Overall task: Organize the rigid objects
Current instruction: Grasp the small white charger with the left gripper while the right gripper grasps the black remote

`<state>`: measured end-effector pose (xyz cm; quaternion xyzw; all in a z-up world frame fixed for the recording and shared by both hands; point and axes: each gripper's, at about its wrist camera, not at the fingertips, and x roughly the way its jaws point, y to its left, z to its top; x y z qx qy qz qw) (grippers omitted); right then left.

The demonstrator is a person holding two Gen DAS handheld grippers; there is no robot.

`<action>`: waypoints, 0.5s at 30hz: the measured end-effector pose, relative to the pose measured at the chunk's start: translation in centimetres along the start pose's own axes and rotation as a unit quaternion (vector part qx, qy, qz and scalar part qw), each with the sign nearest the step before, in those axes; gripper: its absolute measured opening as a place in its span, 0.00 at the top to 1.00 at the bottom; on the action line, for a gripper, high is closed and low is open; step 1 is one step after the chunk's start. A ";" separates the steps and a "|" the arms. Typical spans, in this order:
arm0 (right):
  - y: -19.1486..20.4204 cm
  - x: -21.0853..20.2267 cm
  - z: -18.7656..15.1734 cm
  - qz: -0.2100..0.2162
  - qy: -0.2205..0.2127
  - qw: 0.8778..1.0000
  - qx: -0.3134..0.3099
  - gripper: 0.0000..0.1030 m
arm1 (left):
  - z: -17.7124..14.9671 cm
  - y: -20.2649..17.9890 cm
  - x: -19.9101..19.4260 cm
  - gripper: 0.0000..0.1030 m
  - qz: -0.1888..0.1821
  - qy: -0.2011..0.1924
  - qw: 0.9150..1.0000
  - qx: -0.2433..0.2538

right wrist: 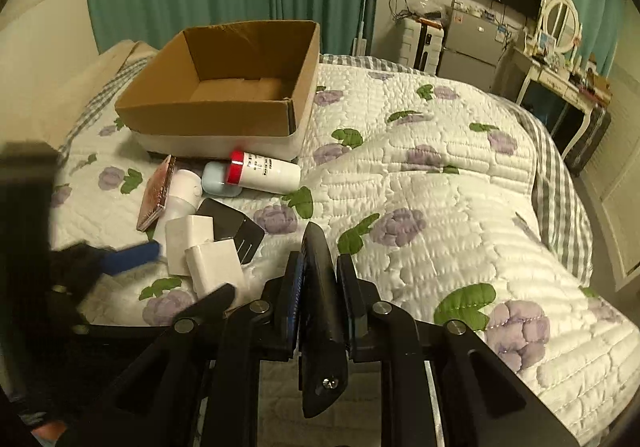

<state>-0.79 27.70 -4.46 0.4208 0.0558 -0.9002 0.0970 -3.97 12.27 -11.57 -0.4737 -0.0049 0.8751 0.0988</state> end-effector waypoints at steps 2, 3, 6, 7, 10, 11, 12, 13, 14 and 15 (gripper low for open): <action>-0.4 0.0 -0.2 0.006 0.000 1.000 0.007 0.85 | 0.1 -0.5 0.4 0.40 0.014 -0.003 1.000 0.003; -0.5 0.0 -0.2 0.007 0.000 1.000 0.008 0.85 | 0.2 -0.8 0.2 0.43 0.020 -0.013 1.000 0.012; -0.4 -0.1 0.0 0.009 -0.002 1.000 0.007 0.85 | 0.7 -1.4 -0.8 0.70 0.005 -0.029 0.999 0.030; -0.3 -0.2 0.0 0.009 -0.003 1.000 0.007 0.85 | 0.7 -1.3 -0.9 0.71 -0.006 -0.027 0.999 0.030; -0.2 -0.5 0.2 0.004 -0.009 1.000 0.007 0.85 | 0.6 -1.0 -1.3 0.72 -0.017 -0.032 0.999 0.032; -0.2 -0.6 0.2 0.002 -0.011 1.000 0.007 0.85 | 0.4 -1.0 -1.6 0.73 -0.025 -0.034 0.999 0.030; -0.1 -0.8 0.2 0.000 -0.013 1.000 0.007 0.85 | 0.4 -1.0 -1.8 0.73 -0.032 -0.035 0.998 0.029; -0.1 -1.0 0.2 -0.002 -0.015 1.000 0.007 0.85 | 0.4 -1.0 -2.0 0.73 -0.036 -0.036 0.998 0.029; -0.1 -1.1 0.2 -0.004 -0.017 1.000 0.008 0.85 | 0.4 -1.2 -2.1 0.74 -0.040 -0.038 0.998 0.032; -0.1 -1.2 0.3 -0.005 -0.018 1.000 0.007 0.85 | 0.3 -1.4 -2.2 0.74 -0.042 -0.041 0.998 0.036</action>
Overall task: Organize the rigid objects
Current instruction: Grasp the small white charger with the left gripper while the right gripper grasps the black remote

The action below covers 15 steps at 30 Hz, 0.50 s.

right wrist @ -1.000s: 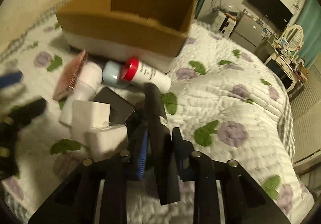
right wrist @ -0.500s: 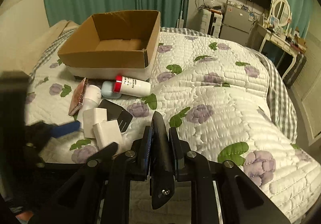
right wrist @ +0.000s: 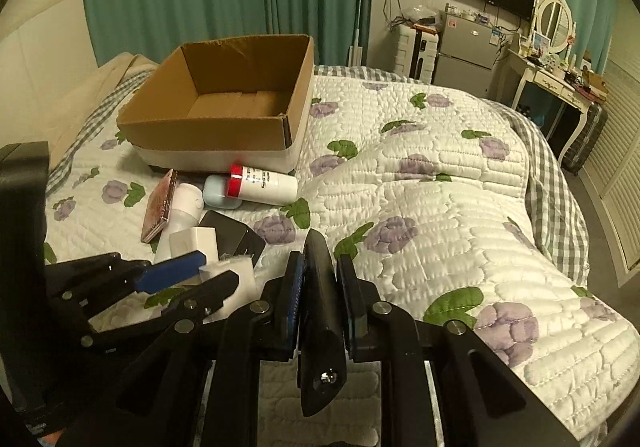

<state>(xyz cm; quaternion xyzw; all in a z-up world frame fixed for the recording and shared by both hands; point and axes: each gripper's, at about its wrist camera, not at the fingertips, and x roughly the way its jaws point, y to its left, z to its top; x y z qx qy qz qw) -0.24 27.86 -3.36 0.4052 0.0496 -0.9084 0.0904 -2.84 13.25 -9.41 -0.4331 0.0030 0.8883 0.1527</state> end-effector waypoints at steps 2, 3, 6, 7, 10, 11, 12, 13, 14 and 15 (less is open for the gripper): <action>0.0 -0.1 0.0 -0.001 -0.001 1.000 -0.002 0.85 | 0.0 -0.1 0.5 0.72 0.005 -0.004 1.000 -0.003; 0.0 -0.1 0.0 -0.002 -0.001 1.000 -0.002 0.85 | 0.0 -0.1 1.0 0.70 0.010 -0.004 1.000 -0.006; -0.3 -0.1 -0.1 0.001 -0.001 1.000 0.003 0.85 | -0.1 0.5 2.6 0.68 0.019 0.005 1.000 -0.023; -0.4 0.0 -0.1 0.002 0.000 1.000 0.006 0.85 | -0.1 0.6 2.8 0.68 0.015 0.004 1.000 -0.026; -0.5 0.2 -0.1 0.004 0.003 1.000 0.009 0.85 | -0.3 0.8 3.7 0.63 -0.019 0.033 0.999 -0.036; -0.5 0.2 -0.1 0.004 0.003 1.000 0.008 0.85 | -0.5 0.8 4.1 0.63 -0.036 0.047 0.997 -0.042; -0.4 0.2 -0.1 0.004 0.003 1.000 0.007 0.85 | -0.8 0.7 4.4 0.65 -0.039 0.050 0.997 -0.047; -0.4 0.1 -0.2 0.004 0.002 1.000 0.006 0.85 | -1.0 0.5 4.4 0.73 -0.030 0.040 0.998 -0.042; -0.4 0.1 -0.2 0.004 0.001 1.000 0.007 0.85 | -1.0 0.3 4.3 0.74 -0.025 0.035 0.998 -0.035; -0.5 0.0 -0.2 0.005 0.000 1.000 0.008 0.85 | -1.0 0.2 4.2 0.74 -0.022 0.034 0.999 -0.027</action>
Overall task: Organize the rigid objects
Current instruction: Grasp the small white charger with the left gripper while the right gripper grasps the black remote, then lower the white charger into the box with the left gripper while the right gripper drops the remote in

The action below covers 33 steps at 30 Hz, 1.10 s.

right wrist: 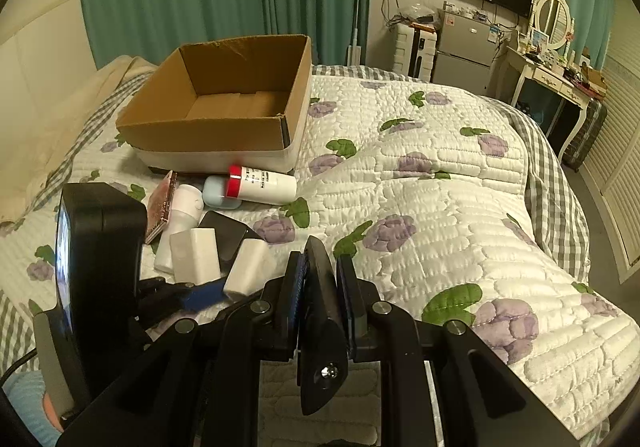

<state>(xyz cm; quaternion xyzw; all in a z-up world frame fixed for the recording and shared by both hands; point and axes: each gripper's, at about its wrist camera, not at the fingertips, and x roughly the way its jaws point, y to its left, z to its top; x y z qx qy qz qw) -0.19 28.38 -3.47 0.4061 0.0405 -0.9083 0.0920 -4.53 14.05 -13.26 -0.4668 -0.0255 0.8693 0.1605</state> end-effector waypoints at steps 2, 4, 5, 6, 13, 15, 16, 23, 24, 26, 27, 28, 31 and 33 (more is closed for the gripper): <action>0.0 -0.2 0.0 0.000 -0.004 1.000 0.001 0.85 | 0.2 0.3 -1.0 0.77 -0.002 -0.012 1.000 -0.007; 0.1 -0.6 0.3 -0.002 -0.015 1.000 0.000 0.85 | 0.4 0.3 -2.1 0.78 0.003 -0.029 1.000 -0.003; 0.2 -0.8 0.5 -0.002 -0.018 1.000 -0.001 0.85 | 0.5 0.4 -2.5 0.79 0.004 -0.032 0.999 -0.001; 0.3 -1.1 0.6 -0.002 -0.021 1.000 0.000 0.85 | 0.6 0.5 -2.9 0.79 0.004 -0.037 0.999 0.000; 1.2 -2.6 2.0 -0.008 -0.045 0.999 -0.013 0.85 | 2.1 1.3 -6.8 0.79 0.013 -0.080 0.997 0.003; 1.7 -3.1 2.8 -0.005 -0.053 0.998 -0.021 0.86 | 2.8 1.7 -8.2 0.79 0.020 -0.097 0.995 0.005; 2.0 -3.3 3.2 -0.002 -0.057 0.998 -0.026 0.86 | 3.4 2.0 -9.2 0.79 0.024 -0.109 0.994 0.006; 4.4 -4.7 9.7 0.024 -0.101 0.992 -0.070 0.86 | 8.2 4.6 -13.4 0.79 0.057 -0.172 0.983 0.006; 4.8 -4.7 11.2 0.029 -0.107 0.991 -0.076 0.86 | 9.1 5.2 -13.8 0.79 0.065 -0.178 0.982 0.007; 5.4 -4.3 13.5 0.035 -0.116 0.989 -0.088 0.86 | 11.2 6.5 -13.7 0.79 0.086 -0.183 0.979 0.009; 5.8 -3.9 14.6 0.035 -0.119 0.988 -0.095 0.86 | 11.8 6.9 -13.4 0.79 0.091 -0.181 0.979 0.010; 6.2 -3.5 15.7 0.037 -0.121 0.987 -0.101 0.86 | 12.9 7.8 -12.8 0.79 0.099 -0.178 0.979 0.008; 6.9 -2.1 18.3 0.041 -0.124 0.985 -0.113 0.86 | 14.8 9.6 -10.7 0.79 0.119 -0.167 0.979 0.007; 7.5 -0.4 20.3 0.041 -0.120 0.985 -0.119 0.86 | 15.6 10.7 -8.8 0.79 0.129 -0.156 0.979 0.006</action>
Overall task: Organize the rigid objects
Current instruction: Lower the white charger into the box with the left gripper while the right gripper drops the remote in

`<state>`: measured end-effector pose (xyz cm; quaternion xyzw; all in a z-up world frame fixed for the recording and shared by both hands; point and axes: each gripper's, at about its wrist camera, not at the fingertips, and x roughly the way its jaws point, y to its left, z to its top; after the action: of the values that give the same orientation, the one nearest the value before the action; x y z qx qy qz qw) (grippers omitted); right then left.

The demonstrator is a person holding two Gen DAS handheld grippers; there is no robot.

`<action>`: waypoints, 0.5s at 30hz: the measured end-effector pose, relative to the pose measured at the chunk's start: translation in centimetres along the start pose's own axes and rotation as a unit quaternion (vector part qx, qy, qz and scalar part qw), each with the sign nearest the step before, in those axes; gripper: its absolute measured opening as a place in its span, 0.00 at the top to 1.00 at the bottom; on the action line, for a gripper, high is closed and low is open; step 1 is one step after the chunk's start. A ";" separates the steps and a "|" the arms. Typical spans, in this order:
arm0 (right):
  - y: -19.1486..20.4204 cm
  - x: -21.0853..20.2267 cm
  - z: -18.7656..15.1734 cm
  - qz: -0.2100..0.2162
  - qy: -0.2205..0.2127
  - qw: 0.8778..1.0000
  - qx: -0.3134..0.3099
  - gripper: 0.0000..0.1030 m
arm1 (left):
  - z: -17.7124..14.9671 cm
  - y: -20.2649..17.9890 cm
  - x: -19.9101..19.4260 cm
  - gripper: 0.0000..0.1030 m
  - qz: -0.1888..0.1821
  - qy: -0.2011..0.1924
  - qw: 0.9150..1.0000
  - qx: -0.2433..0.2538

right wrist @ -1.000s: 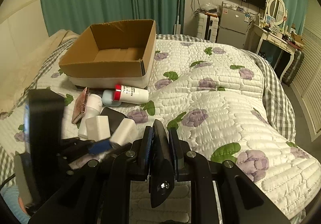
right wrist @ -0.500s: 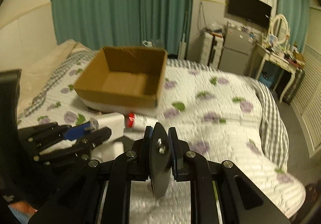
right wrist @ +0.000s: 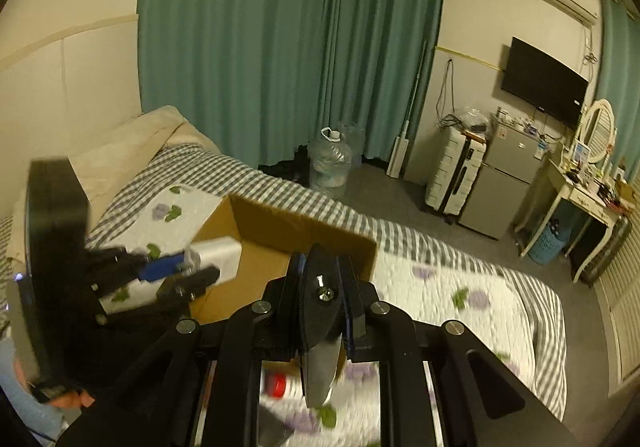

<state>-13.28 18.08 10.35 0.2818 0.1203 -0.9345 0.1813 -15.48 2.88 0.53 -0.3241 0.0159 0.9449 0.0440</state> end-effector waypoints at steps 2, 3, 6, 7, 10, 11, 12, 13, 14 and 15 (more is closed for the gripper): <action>0.1 1.8 0.7 0.001 0.008 1.000 -0.006 0.86 | -0.2 0.5 2.0 0.79 0.005 0.012 1.000 -0.001; 0.2 2.7 1.0 0.001 0.013 1.000 -0.010 0.86 | -0.4 0.7 2.9 0.79 0.007 0.017 1.000 -0.001; 0.5 5.8 0.8 0.006 0.033 0.999 -0.015 0.86 | -0.9 1.1 4.6 0.76 0.014 0.026 1.000 0.001; 0.5 7.0 0.4 0.008 0.043 0.999 -0.014 0.86 | -1.2 1.3 5.2 0.74 0.017 0.028 0.999 0.002; 0.2 9.6 -0.7 0.011 0.068 0.997 -0.014 0.86 | -1.6 1.9 5.5 0.38 0.035 0.012 0.999 0.001; 0.3 10.1 -1.1 0.011 0.075 0.997 -0.015 0.86 | -1.6 2.1 5.5 0.39 0.035 0.005 0.999 -0.002; 0.2 10.6 -1.3 0.010 0.080 0.997 -0.015 0.86 | -1.6 2.4 5.3 0.39 0.031 -0.002 0.999 -0.005; 0.3 11.4 -1.4 0.010 0.088 0.996 -0.016 0.86 | -1.4 2.6 5.4 0.38 0.029 -0.002 1.000 -0.007; 0.3 11.8 -1.6 0.011 0.093 0.995 -0.015 0.86 | -1.3 2.7 5.4 0.38 0.028 -0.001 1.000 -0.009; 0.1 12.1 -1.6 0.013 0.096 0.995 -0.014 0.86 | -1.3 2.9 5.3 0.38 0.024 -0.001 1.000 -0.011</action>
<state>-21.81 15.25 2.11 0.3692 0.1462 -0.8991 0.1844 -19.10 0.35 -3.70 -0.3232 0.0130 0.9461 0.0172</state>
